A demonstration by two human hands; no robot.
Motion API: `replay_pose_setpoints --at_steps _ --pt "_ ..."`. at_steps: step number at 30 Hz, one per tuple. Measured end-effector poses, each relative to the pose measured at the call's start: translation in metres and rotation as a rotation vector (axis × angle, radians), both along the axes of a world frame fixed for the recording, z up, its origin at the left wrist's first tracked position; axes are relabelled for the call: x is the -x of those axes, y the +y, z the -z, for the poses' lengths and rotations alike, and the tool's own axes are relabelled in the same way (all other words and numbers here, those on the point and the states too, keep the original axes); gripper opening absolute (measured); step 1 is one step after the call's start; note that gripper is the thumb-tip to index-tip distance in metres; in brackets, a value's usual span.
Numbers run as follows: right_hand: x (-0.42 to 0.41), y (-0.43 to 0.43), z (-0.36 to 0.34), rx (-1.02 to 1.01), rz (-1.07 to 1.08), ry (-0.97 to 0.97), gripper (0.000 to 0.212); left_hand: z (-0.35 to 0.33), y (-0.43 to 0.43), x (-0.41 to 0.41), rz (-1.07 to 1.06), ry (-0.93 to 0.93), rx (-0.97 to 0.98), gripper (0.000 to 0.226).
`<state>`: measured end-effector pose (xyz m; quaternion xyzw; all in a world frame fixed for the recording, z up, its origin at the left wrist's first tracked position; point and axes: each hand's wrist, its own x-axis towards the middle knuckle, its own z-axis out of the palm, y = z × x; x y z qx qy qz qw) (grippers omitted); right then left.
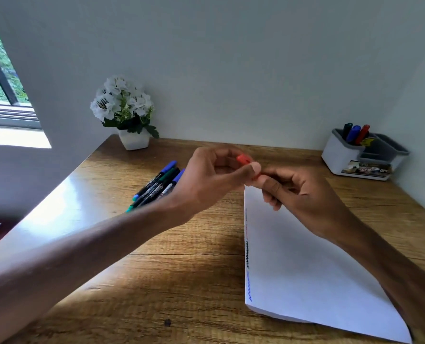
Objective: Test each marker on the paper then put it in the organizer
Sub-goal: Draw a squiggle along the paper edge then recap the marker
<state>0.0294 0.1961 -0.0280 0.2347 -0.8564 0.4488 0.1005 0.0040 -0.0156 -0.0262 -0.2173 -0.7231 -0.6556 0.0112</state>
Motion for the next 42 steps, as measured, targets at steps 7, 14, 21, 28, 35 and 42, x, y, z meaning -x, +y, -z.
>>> replay_pose_setpoints --at_steps 7,14,21,28,35,42 --pt "0.004 0.010 0.001 -0.306 0.018 0.172 0.014 0.009 0.002 -0.009 -0.097 0.311 0.328 0.018" --pt "0.002 0.010 0.004 -0.436 0.036 0.266 0.020 0.026 0.003 -0.006 -0.061 0.600 0.485 0.023" --pt "0.001 0.014 0.003 -0.503 0.127 0.254 0.040 0.032 0.000 -0.002 -0.089 0.665 0.484 0.021" --pt "0.011 0.027 0.005 -0.268 0.153 0.020 0.015 0.044 -0.004 0.002 -0.230 0.612 0.678 0.039" --pt "0.012 0.034 -0.013 0.554 -0.095 -0.406 0.043 0.040 -0.003 -0.001 -0.182 0.394 0.520 0.032" --pt "0.007 0.020 -0.002 0.477 -0.035 -0.433 0.030 0.035 -0.005 -0.002 0.144 0.287 0.623 0.068"
